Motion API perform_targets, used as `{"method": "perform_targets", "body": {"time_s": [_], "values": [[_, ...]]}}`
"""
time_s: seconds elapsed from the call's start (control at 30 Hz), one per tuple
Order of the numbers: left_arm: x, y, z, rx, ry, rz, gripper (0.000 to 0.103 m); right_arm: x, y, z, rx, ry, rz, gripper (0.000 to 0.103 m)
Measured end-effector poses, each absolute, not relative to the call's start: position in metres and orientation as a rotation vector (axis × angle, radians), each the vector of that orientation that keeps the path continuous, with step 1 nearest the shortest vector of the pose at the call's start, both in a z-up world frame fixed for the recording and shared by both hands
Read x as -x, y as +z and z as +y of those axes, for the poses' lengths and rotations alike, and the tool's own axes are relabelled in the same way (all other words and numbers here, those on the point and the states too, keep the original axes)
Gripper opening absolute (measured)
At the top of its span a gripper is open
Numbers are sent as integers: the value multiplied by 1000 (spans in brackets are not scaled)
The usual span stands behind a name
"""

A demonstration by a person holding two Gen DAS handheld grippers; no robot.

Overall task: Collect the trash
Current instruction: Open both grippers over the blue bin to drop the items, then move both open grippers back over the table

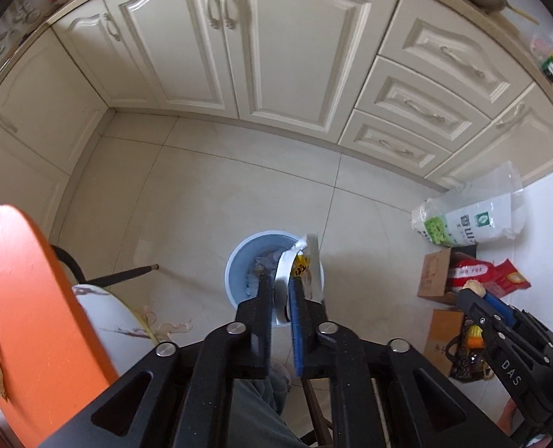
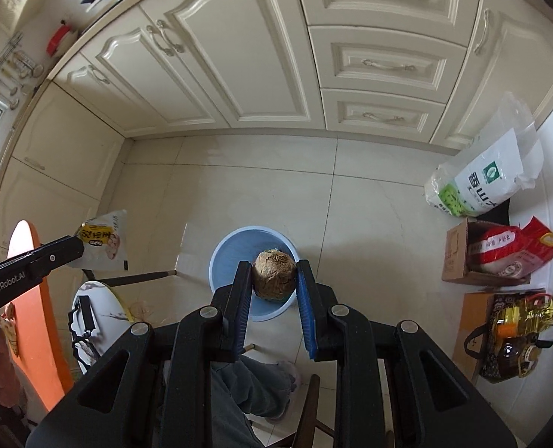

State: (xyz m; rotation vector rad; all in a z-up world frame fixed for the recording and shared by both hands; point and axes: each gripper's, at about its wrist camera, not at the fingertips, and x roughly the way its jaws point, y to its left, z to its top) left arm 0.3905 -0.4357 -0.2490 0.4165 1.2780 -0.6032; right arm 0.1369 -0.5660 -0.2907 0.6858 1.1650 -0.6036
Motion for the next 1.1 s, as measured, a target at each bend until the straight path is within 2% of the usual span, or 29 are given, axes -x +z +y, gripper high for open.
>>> {"method": "perform_targets", "body": {"time_s": [0.07,0.13,0.17,0.53,0.57,0.6,0.7,1.1], "values": [[-400,-259,-442,-405,-585,1297,28,-140,-297,-569,-687,-600,1180,24],[-407,-266,-447,-407,-567,1300,39,-144,-305,-570,-690,-586,1196,24],[-410,-270,-448,-415,-556,1297,40,-146,-307,-570,-692,-581,1202,24],[-412,-292,-429,-424,-437,1323,40,-202,-327,-538,-669,-403,1245,27],[-413,-292,-426,-418,-427,1326,40,-207,-328,-534,-668,-392,1252,33],[-414,-292,-422,-414,-420,1327,40,-210,-328,-531,-668,-385,1256,45],[-416,-291,-413,-402,-410,1335,40,-218,-324,-521,-640,-386,1248,63],[-406,-290,-388,-371,-446,1364,40,-198,-309,-518,-636,-446,1248,64]]}}
